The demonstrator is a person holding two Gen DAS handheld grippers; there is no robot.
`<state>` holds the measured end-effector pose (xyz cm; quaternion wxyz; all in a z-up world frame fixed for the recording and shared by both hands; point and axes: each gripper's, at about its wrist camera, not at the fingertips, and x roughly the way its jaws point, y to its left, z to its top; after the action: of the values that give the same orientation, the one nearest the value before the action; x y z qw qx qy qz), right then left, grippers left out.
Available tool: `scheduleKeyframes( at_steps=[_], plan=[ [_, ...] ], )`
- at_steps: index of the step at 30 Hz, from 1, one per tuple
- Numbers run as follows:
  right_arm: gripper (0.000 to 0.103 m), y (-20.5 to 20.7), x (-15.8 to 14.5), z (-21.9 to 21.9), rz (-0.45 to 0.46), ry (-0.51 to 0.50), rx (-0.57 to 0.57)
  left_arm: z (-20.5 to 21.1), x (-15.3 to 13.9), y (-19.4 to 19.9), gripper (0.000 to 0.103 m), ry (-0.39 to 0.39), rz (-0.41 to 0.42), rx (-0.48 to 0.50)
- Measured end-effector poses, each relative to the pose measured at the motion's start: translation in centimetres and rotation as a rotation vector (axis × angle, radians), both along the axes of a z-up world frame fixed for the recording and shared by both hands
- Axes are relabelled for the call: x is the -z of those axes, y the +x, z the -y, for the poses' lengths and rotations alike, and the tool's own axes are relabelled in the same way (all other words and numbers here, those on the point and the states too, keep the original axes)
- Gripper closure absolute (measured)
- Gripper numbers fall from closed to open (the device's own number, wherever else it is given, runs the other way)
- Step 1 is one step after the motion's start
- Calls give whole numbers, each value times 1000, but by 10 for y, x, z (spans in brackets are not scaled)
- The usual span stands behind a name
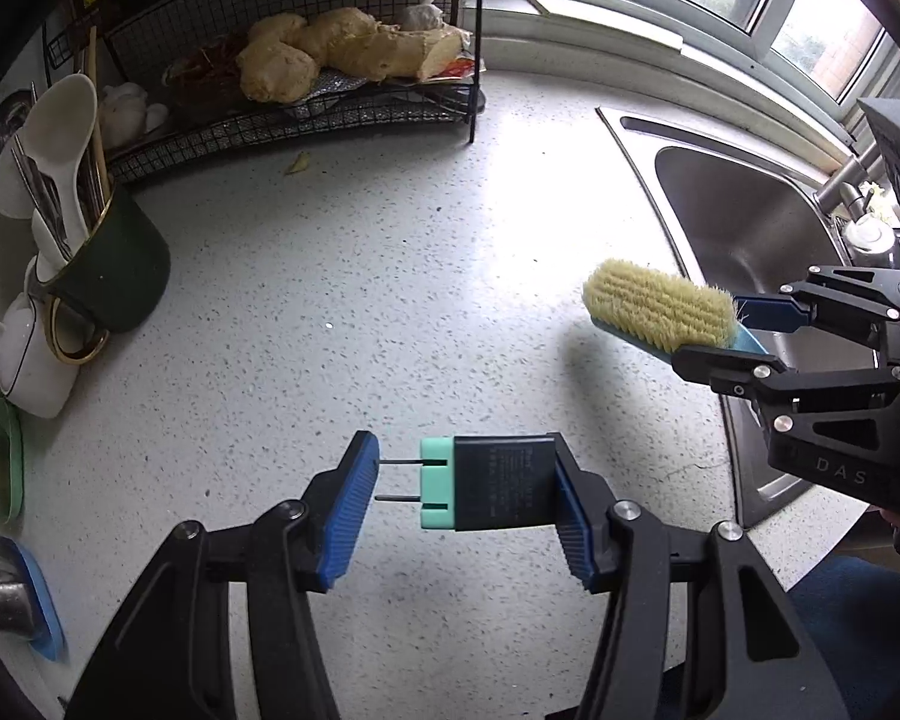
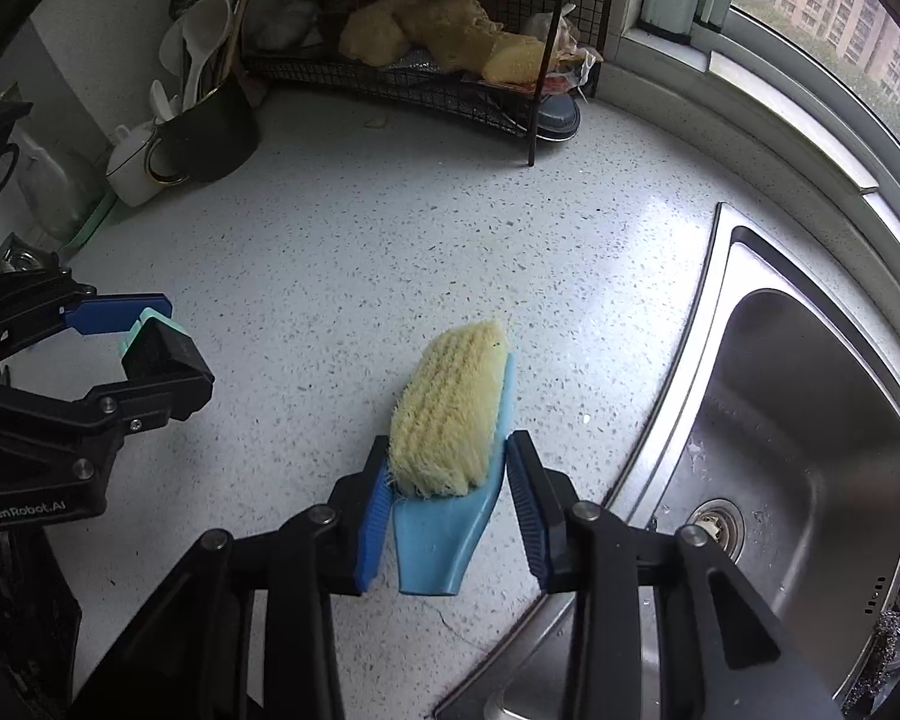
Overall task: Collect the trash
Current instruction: 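Carry the plug adapter and scrub brush down toward the red bin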
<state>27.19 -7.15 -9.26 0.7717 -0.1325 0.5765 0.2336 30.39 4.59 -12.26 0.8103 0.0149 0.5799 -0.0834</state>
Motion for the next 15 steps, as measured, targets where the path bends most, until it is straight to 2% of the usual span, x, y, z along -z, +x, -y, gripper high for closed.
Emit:
scheduleKeyframes(
  at_steps=[8, 15],
  plan=[
    [71, -32, -11, 45, 59, 36, -68, 35, -10, -37, 50, 3, 17, -20],
    [71, -61, -25, 68, 93, 67, -98, 72, -25, -73, 50, 16, 48, -16]
  ],
)
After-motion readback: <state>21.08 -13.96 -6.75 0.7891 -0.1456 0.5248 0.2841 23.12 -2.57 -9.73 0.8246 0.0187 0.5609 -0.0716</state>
